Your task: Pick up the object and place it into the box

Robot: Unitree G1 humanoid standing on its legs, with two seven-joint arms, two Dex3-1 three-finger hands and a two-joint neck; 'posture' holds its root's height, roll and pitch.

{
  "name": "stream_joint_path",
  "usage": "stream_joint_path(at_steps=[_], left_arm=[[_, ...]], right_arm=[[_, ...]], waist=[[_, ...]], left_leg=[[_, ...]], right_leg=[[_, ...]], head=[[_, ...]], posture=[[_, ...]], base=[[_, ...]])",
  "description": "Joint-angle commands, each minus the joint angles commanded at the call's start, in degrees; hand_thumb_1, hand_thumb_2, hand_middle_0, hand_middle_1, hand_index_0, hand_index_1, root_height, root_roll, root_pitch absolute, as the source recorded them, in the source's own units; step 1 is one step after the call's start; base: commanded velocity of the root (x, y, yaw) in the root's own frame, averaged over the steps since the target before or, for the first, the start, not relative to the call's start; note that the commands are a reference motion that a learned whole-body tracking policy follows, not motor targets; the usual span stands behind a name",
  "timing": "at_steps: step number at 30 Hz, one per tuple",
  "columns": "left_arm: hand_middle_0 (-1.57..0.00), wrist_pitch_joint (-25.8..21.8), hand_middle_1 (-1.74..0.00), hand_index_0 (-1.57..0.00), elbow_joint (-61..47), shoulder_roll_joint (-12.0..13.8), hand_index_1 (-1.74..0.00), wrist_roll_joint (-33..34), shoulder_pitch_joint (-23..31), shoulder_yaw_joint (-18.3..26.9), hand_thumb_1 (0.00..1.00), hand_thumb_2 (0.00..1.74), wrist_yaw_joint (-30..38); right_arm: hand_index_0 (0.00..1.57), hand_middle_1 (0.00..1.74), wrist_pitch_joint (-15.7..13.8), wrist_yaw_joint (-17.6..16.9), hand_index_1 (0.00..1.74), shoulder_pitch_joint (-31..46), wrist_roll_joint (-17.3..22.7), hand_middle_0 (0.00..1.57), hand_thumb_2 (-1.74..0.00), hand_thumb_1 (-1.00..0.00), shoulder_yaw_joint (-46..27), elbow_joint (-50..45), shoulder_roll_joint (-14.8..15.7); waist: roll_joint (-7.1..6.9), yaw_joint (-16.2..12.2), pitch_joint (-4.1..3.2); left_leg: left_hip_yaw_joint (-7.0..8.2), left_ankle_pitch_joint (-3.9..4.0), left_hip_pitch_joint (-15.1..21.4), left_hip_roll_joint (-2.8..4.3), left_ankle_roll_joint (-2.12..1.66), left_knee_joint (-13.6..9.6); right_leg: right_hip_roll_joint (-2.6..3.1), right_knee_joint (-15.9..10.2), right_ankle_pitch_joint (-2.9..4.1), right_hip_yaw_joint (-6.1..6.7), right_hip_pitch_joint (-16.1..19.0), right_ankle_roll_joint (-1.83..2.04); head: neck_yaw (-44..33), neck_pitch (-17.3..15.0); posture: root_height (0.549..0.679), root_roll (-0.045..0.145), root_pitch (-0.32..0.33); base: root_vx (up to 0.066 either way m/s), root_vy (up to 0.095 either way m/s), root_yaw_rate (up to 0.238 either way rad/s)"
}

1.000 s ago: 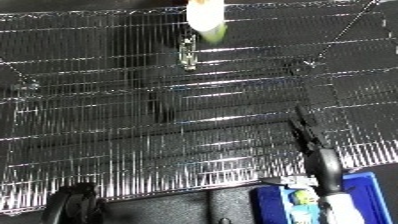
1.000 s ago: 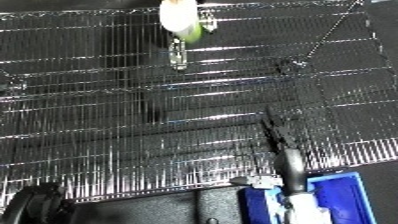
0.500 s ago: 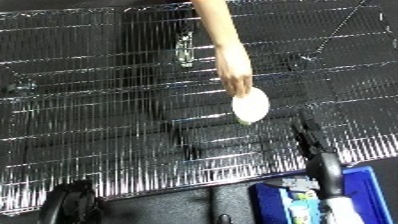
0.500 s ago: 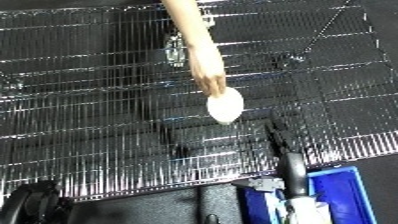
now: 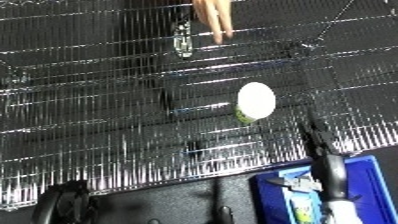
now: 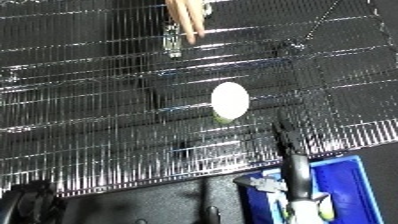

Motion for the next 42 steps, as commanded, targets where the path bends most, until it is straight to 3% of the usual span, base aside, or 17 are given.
stream_joint_path(at_steps=[7,15,22,29,42], left_arm=[[-1.57,0.0,-1.74,-1.57,-0.4,0.3,-1.74,-0.5,-1.1,-1.5,1.00,1.74,0.9],[-1.57,-0.3,-1.74,-1.57,0.1,0.3,-1.74,0.1,-2.3,-1.9,1.00,1.74,0.3],[-1.57,1.0,-1.74,-1.57,0.6,0.9,-1.74,0.6,-3.9,-2.1,1.00,1.74,0.1],[-1.57,2.0,-1.74,-1.57,1.5,1.1,-1.74,1.0,-5.8,-2.5,1.00,1.74,0.1],[-1.57,3.9,-1.74,-1.57,1.8,0.8,-1.74,1.1,-8.5,-3.8,1.00,1.74,1.9]], right_arm=[[0.00,0.00,-0.6,-1.6,0.00,-1.6,0.7,0.00,0.00,0.00,0.3,0.1,-0.5],[0.00,0.00,-1.3,-0.3,0.00,-3.7,3.2,0.00,0.00,0.00,0.3,1.4,-1.2],[0.00,0.00,-1.0,3.6,0.00,-6.9,8.9,0.00,0.00,0.00,0.0,1.9,-1.2],[0.00,0.00,0.2,5.1,0.00,-10.7,11.3,0.00,0.00,0.00,-0.4,3.5,-0.9],[0.00,0.00,2.9,4.5,0.00,-16.8,11.1,0.00,0.00,0.00,0.2,6.2,-0.4]], waist=[[0.43,-0.4,0.00],[0.60,-0.6,0.00],[0.91,-0.5,0.00],[1.51,-0.3,0.00],[2.22,0.3,0.00]], left_leg=[[-0.08,-1.19,-4.2,-0.57,0.53,2.9],[0.24,-1.82,-5.7,-0.52,0.43,3.7],[0.16,-2.55,-6.8,-0.49,0.50,4.8],[0.25,-2.81,-8.4,-0.53,0.56,5.5],[0.15,-2.84,-12.1,-0.63,0.51,6.6]], right_leg=[[0.22,3.2,-0.74,0.43,-4.8,-0.11],[0.12,3.4,-0.75,0.58,-6.2,-0.18],[-0.20,4.4,-0.98,0.50,-7.4,-0.40],[-0.47,5.4,-0.96,0.52,-9.4,-0.65],[-0.61,7.0,-0.90,0.20,-13.3,-1.03]], head=[[2.9,1.9],[6.4,5.2],[9.2,5.6],[10.8,5.8],[11.7,6.8]], posture=[[0.642,0.048,-0.023],[0.641,0.050,-0.003],[0.639,0.050,0.006],[0.637,0.053,0.023],[0.633,0.057,0.062]], base=[[-0.048,0.004,-0.026],[-0.004,-0.015,-0.021],[0.016,-0.036,0.008],[0.011,-0.035,0.021],[0.006,-0.031,0.013]])
